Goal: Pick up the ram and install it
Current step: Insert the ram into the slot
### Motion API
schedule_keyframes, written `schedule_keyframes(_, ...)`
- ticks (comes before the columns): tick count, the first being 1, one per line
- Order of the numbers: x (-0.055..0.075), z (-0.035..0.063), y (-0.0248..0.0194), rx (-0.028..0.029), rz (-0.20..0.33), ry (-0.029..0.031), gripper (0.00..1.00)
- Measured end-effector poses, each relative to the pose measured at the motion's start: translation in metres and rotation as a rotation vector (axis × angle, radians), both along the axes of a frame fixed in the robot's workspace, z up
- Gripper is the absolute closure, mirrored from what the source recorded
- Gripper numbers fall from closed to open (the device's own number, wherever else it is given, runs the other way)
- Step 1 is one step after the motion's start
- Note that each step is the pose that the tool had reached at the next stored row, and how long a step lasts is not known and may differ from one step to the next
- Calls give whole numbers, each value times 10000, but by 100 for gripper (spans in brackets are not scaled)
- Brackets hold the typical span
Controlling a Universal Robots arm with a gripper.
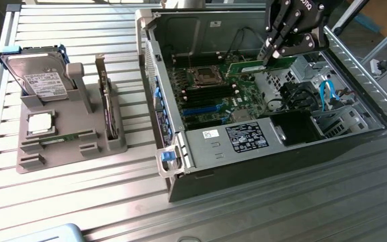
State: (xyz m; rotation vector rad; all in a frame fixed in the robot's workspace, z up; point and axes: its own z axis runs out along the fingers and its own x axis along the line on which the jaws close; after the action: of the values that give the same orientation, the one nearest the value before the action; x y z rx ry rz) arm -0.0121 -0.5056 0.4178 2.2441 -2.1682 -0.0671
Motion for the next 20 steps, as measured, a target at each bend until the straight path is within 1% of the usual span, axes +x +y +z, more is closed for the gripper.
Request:
schedule_keyframes(2,1,-15,8,1,1,0,88)
schedule_keyframes(4,1,-54,40,5,0,0,88)
schedule_keyframes(6,4,-87,57,5,0,0,88)
schedule_keyframes(10,5,-176,64,5,0,2,88)
schedule_keyframes(11,6,-204,73,2,-1,4,88)
schedule_keyframes(15,18,-333,128,10,0,4,88)
schedule_keyframes(17,18,-379,144,11,0,5,88)
schedule_keyframes(19,18,-440,173,12,0,5,88)
schedule_keyframes(20,19,-475,204,12,0,5,88)
